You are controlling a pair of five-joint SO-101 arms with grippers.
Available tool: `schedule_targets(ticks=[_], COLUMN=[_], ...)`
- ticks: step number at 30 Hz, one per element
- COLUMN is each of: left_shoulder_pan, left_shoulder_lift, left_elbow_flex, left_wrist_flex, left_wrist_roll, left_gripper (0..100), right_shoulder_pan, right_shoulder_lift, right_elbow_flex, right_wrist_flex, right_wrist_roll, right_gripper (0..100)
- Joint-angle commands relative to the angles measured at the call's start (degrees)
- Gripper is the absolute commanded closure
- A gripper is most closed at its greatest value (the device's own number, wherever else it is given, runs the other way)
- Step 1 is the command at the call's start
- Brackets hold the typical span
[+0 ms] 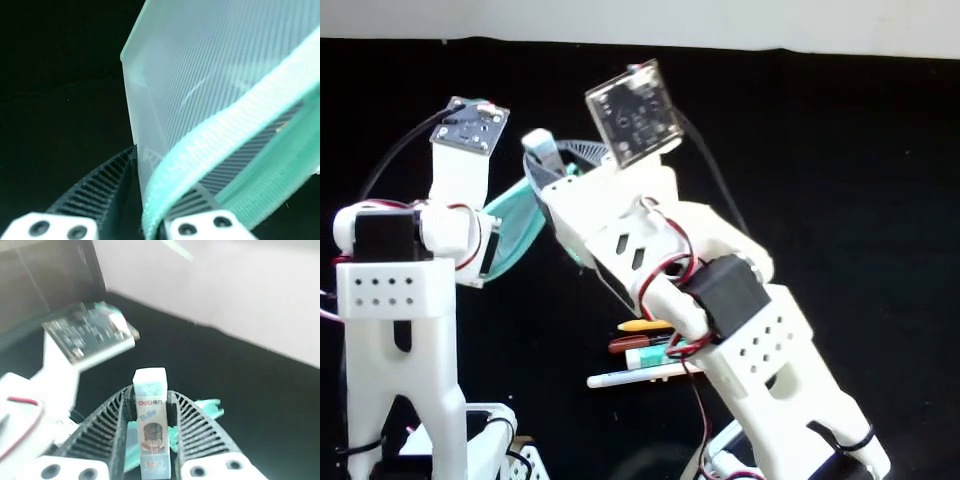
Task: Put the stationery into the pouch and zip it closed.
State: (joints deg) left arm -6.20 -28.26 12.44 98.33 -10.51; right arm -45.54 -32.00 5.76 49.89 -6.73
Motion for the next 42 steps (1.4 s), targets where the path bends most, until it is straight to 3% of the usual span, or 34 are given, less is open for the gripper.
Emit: schedule_targets(ticks=[1,8,13,23,29,37,42], left_shoulder_pan=[1.19,1.19,1.19,1.19,1.01,-10.86,-12.88], left_shoulder_lift=[4.7,18.86,25.45,26.42,26.42,27.12,27.12], left_elbow_flex=[-2.77,-12.26,-17.71,-19.03,-19.91,-29.85,-30.73], left_wrist_flex=[1.76,1.85,2.37,2.46,2.46,2.29,2.2], left_wrist_roll=[0.79,3.25,4.75,4.75,4.75,6.95,6.95], left_gripper=[99,99,99,99,99,99,99], right_shoulder_pan=[-0.31,-3.3,-3.3,-0.75,-0.48,1.27,0.92], right_shoulder_lift=[-1.54,-0.84,0.57,9.89,16.22,17.36,17.36], right_elbow_flex=[-5.76,-7.16,-3.21,5.49,5.67,8.04,10.33], right_wrist_flex=[0.13,-0.13,-8.04,-26.77,-30.55,-30.46,-30.46], right_wrist_roll=[-2.2,-5.19,-5.27,-5.36,-5.36,-5.36,-5.36], right_gripper=[99.0,99.0,99.0,99.1,99.1,99.1,99.1])
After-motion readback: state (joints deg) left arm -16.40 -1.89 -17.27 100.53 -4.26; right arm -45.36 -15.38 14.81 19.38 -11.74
